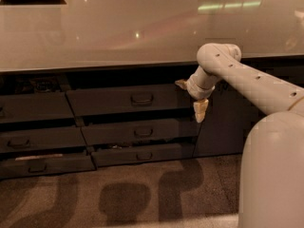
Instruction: Open top drawer
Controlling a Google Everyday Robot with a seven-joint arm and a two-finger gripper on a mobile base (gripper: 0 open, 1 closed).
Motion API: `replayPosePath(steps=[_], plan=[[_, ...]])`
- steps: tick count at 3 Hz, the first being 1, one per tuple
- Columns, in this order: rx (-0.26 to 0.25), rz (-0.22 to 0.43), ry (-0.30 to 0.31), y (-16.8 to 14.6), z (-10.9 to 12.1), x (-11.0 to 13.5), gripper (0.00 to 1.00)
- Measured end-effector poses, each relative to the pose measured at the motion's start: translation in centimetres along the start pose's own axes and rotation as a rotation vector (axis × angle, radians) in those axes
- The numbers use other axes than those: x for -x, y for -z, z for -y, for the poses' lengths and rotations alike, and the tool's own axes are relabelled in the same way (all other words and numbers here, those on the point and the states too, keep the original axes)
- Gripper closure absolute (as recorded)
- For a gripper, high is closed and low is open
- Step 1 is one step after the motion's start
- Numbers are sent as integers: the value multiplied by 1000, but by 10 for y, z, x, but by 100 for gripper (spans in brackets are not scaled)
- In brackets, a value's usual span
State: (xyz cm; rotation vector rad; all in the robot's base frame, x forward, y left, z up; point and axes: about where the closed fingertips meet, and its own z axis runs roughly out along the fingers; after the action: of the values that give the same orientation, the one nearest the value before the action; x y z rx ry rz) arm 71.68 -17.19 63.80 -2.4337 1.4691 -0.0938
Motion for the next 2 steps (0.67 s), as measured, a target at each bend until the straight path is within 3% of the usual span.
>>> replayPosePath(steps=[2], plan=[[13,2,-12,3,3,-2,0]])
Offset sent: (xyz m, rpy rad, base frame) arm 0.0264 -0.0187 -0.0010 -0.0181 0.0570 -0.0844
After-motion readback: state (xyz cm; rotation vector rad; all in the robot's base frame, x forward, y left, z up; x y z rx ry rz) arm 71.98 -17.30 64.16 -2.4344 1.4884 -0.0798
